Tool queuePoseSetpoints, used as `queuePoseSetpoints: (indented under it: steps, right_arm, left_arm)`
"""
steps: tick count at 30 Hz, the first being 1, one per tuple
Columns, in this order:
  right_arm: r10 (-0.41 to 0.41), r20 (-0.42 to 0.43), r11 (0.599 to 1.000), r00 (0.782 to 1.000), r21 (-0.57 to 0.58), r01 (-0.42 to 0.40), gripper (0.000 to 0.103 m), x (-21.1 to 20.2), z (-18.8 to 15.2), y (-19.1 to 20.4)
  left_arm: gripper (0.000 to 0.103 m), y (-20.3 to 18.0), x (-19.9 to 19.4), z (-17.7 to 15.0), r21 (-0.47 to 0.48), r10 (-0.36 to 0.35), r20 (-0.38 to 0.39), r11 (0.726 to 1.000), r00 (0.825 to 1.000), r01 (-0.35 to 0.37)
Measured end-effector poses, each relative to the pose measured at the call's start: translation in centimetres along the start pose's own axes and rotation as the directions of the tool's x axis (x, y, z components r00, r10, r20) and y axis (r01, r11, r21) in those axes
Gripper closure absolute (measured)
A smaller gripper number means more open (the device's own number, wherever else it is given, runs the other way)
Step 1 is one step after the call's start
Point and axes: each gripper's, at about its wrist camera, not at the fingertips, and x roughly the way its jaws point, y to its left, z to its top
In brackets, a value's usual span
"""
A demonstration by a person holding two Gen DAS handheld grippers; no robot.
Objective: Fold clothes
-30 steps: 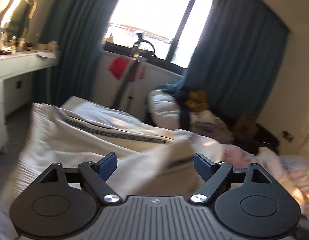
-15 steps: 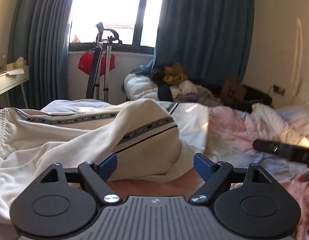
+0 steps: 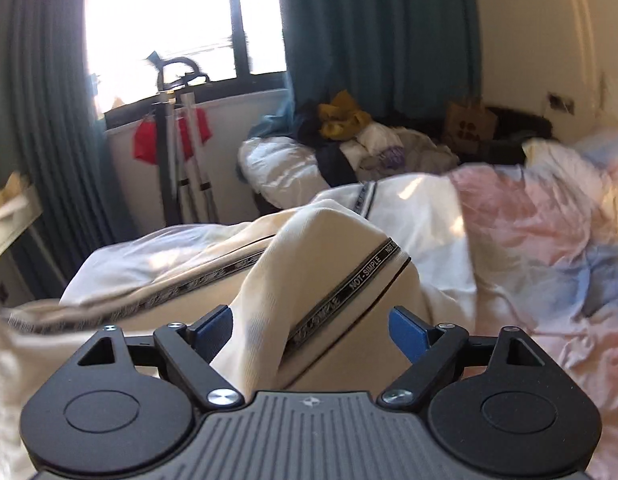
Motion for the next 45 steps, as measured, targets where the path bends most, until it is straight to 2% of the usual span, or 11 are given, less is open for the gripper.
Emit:
queuePoseSetpoints:
  steps: [4,9,12,13,14,16,20,26,31,36,45]
  right_arm:
    - [-0.010,-0.034,0.994,0.999,0.108,0.014,0.027,1.1,-0.3,-2.2]
    - [-0.004,-0.060,0.977,0.998,0.211,0.016,0.027,2.1,-0.6,-4.3]
    - [0.005,-0.068,0.973,0.998,0.232,0.011,0.027,2.9,-0.7,-4.9]
    - [0.003,-0.075,0.972,0.997,0.233,0.014,0.027,3.2,-0.9,-5.0]
    - [0.002,-0.082,0.972,0.997,0.233,0.017,0.027,3.5,-1.0,-5.1]
    - [0.003,-0.100,0.971,0.995,0.240,0.021,0.027,4.3,-1.2,-5.2]
    - [0.003,-0.103,0.973,0.995,0.231,0.021,0.027,4.9,-1.3,-5.0]
    - [-0.018,-0.088,0.977,0.996,0.208,0.036,0.027,4.3,-1.2,-4.4]
    - [-0.032,-0.059,0.977,0.998,0.209,0.044,0.027,3.1,-0.7,-4.1]
    - [-0.002,-0.039,0.973,0.999,0.232,0.011,0.027,1.7,-0.5,-4.0]
    - [0.057,-0.134,0.982,0.989,0.186,-0.031,0.028,7.0,3.4,-1.7]
  left_arm:
    - [0.016,0.4,2.0,1.4,0.046,-0.029,0.055,0.999,0.998,0.026]
    - [0.016,2.9,5.7,3.4,-0.061,-0.130,0.036,0.989,0.991,0.132]
    - [0.019,4.8,9.0,4.5,-0.193,-0.242,-0.032,0.954,0.970,0.231]
    - [0.026,5.0,10.2,4.7,-0.220,-0.282,-0.076,0.940,0.956,0.260]
    - [0.047,5.0,11.1,4.8,-0.231,-0.302,-0.116,0.935,0.946,0.271]
    - [0.078,4.6,11.0,5.2,-0.227,-0.289,-0.093,0.938,0.953,0.262]
    - [0.100,2.4,8.0,5.7,-0.145,-0.263,-0.030,0.956,0.964,0.256]
    - [0.101,-2.6,-1.0,3.6,0.020,-0.289,0.042,0.957,0.956,0.289]
    - [0.101,-6.7,-6.6,-3.2,0.023,-0.370,-0.003,0.929,0.929,0.370]
    - [0.100,-9.5,-6.9,-8.7,-0.086,-0.341,-0.107,0.939,0.934,0.333]
    - [0.097,-8.5,-5.6,-10.1,-0.278,-0.321,-0.006,0.910,0.947,0.307]
